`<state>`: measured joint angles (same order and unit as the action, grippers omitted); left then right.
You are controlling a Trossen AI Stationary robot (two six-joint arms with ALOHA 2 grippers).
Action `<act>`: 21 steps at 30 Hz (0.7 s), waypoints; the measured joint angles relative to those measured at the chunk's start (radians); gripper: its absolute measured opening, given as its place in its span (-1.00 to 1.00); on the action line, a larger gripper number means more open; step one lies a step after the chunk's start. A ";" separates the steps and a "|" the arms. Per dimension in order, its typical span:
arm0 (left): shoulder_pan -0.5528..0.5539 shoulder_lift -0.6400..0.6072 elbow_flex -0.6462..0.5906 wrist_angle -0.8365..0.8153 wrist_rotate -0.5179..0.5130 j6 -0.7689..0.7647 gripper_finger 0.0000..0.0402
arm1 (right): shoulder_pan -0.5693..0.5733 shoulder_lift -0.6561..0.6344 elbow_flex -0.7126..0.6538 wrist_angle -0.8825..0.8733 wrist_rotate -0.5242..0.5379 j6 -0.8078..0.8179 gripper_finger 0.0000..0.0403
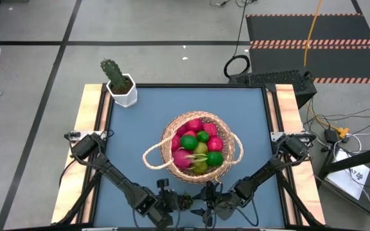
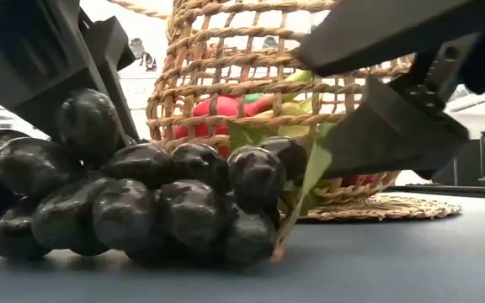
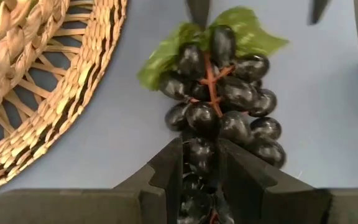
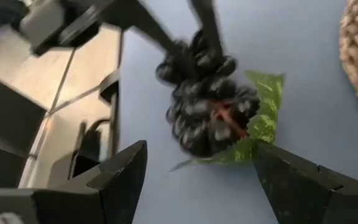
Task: Build produce basket
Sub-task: Put the black grapes into the brown basket
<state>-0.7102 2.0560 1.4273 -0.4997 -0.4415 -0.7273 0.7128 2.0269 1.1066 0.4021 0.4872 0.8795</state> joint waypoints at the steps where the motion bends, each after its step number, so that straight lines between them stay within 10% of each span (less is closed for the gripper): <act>1: 0.000 0.000 0.000 -0.001 0.001 0.000 -0.48 | 0.002 -0.003 -0.003 0.000 -0.017 0.000 0.41; 11: -0.014 0.000 0.000 0.003 0.003 -0.036 -0.48 | 0.009 -0.010 -0.004 -0.005 -0.151 0.039 0.41; 21: -0.001 0.000 0.000 0.026 -0.001 -0.047 -0.48 | 0.001 -0.011 -0.005 -0.105 -0.054 0.038 0.41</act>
<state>-0.7112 2.0560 1.4273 -0.4737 -0.4428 -0.7741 0.7133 2.0163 1.1019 0.2973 0.4328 0.9175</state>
